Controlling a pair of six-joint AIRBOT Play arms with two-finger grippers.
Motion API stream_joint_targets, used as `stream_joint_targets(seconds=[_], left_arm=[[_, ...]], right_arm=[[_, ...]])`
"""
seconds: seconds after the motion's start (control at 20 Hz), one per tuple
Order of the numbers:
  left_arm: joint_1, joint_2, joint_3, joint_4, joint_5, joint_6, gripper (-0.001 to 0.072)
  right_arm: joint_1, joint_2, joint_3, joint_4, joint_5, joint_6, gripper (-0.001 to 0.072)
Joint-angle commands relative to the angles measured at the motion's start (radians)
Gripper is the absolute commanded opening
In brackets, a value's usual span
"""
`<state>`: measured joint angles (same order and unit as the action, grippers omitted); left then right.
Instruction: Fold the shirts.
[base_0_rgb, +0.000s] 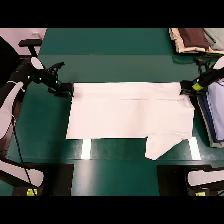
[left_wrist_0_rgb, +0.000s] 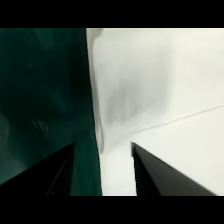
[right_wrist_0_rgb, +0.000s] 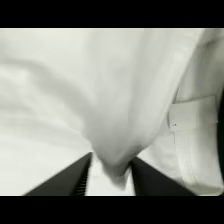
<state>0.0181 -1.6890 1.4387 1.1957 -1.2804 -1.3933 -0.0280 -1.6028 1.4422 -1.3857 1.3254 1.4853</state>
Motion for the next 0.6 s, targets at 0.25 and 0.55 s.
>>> stream_joint_targets(seconds=[0.25,0.55], left_arm=[[0.035,0.286,-0.201,0.134,-0.099,-0.021,0.0431],[0.034,0.516,-0.658,0.045,0.016,-0.022,0.0431]], right_arm=[[-0.111,0.257,-0.198,0.169,0.044,-0.043,0.0454],[-0.192,0.504,-0.377,0.294,0.015,-0.084,0.0454]])
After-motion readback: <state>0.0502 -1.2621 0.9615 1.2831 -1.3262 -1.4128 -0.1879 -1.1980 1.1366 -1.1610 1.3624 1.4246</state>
